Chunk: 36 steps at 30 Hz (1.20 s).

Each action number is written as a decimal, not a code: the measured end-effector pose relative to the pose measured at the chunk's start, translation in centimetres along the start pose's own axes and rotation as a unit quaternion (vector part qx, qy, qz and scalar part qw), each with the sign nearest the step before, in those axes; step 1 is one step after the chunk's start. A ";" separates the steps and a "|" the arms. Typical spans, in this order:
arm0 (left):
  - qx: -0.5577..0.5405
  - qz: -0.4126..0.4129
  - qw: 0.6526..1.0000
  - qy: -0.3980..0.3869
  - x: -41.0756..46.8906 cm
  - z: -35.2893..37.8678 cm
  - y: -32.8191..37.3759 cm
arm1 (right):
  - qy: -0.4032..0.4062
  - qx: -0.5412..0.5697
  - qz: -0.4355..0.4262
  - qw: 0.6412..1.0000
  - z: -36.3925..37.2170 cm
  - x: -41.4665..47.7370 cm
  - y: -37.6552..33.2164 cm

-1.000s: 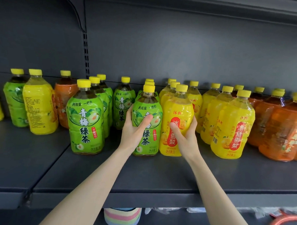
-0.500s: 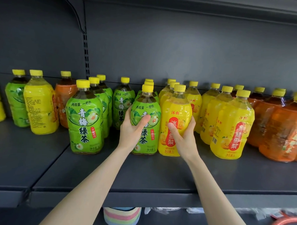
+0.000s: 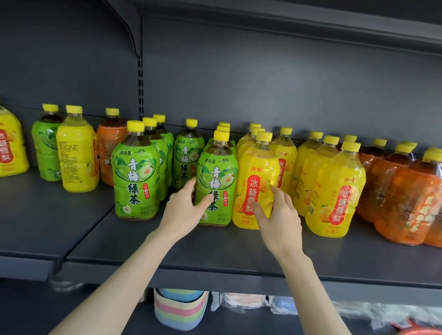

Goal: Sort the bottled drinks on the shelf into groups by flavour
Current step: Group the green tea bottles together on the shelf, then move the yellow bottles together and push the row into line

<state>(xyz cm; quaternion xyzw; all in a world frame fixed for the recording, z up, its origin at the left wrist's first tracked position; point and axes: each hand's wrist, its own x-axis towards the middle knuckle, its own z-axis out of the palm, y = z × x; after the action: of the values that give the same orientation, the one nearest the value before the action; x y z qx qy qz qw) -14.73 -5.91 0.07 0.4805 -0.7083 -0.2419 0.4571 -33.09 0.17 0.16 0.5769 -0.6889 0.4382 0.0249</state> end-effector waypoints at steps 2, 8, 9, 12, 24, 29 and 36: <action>0.039 0.010 0.999 0.015 -1.2 -1.0 0.0 | 0.018 -0.010 -0.027 0.999 -0.5 -0.7 -1.0; 0.084 0.085 0.990 0.078 -3.2 -6.5 1.2 | 0.032 0.020 -0.097 0.995 -0.8 -0.9 -6.1; 0.088 0.096 0.987 0.091 -3.4 -7.8 1.4 | 0.034 0.026 -0.108 0.993 -0.6 -0.9 -7.1; 0.101 0.127 0.980 0.115 -4.0 -12.1 1.1 | 0.029 0.044 -0.140 0.989 0.9 -1.4 -10.7; 0.141 0.083 0.979 0.121 -7.0 -31.1 -12.2 | -0.025 0.130 -0.140 0.981 15.7 -8.0 -27.7; 0.086 0.059 0.988 0.114 -3.2 -35.2 -16.2 | -0.030 0.103 -0.133 0.985 20.1 -6.6 -32.2; 0.037 0.069 0.988 0.130 5.1 -36.7 -20.3 | -0.006 0.060 -0.137 0.989 25.7 -0.7 -35.5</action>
<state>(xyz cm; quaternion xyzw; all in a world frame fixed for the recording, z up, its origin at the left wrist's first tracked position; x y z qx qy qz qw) 26.24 -15.48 3.38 0.4743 -0.6829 -0.1192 0.5427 8.20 -13.80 4.41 0.6690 -0.5756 0.4679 0.0457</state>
